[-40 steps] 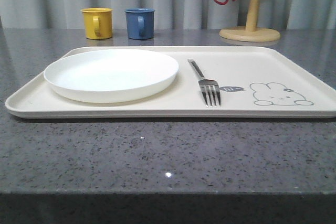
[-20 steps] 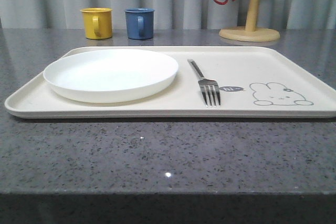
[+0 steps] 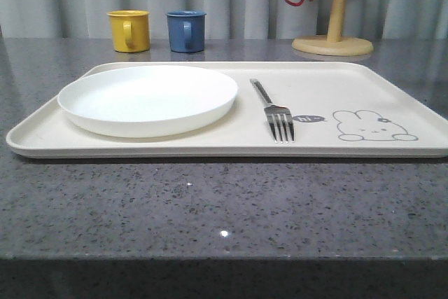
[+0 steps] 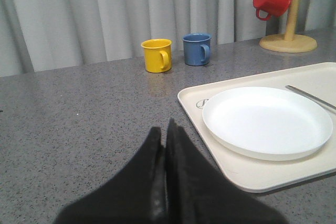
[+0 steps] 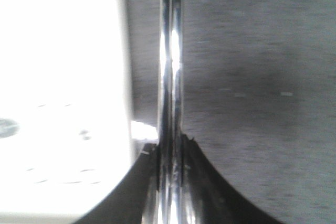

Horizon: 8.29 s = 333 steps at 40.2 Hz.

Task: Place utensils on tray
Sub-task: 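Place the chopsticks on the tray beside the fork and release, then grasp the silver spoon on the table with the right gripper, then lower the spoon onto the tray beside the chopsticks and release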

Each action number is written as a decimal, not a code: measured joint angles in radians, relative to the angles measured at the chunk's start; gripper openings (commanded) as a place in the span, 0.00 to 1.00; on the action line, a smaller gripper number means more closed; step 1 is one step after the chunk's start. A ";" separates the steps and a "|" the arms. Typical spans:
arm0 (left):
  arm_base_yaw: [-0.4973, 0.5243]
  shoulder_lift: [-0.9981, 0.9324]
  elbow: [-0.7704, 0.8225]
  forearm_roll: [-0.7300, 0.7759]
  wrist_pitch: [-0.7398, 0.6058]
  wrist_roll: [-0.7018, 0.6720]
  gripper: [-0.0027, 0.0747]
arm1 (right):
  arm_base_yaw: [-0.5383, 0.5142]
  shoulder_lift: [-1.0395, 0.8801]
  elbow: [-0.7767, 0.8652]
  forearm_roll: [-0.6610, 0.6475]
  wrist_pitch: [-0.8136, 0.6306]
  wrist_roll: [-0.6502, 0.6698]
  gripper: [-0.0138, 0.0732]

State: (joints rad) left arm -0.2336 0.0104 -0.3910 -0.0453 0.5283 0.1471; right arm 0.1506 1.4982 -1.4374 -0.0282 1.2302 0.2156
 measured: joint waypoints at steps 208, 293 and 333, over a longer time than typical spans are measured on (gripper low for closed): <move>0.000 0.000 0.000 0.000 0.000 0.000 0.01 | -0.370 0.146 -0.145 0.003 0.003 -0.133 0.19; 0.000 0.000 0.000 0.000 0.000 0.000 0.01 | 0.143 0.332 -0.152 0.028 -0.004 0.186 0.51; 0.000 0.000 0.000 0.000 0.000 0.000 0.01 | 0.143 -0.717 0.640 0.011 -0.480 -0.031 0.09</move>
State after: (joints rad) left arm -0.2336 0.0104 -0.3910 -0.0453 0.5283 0.1471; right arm 0.2940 0.7812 -0.7971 -0.0173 0.7505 0.1843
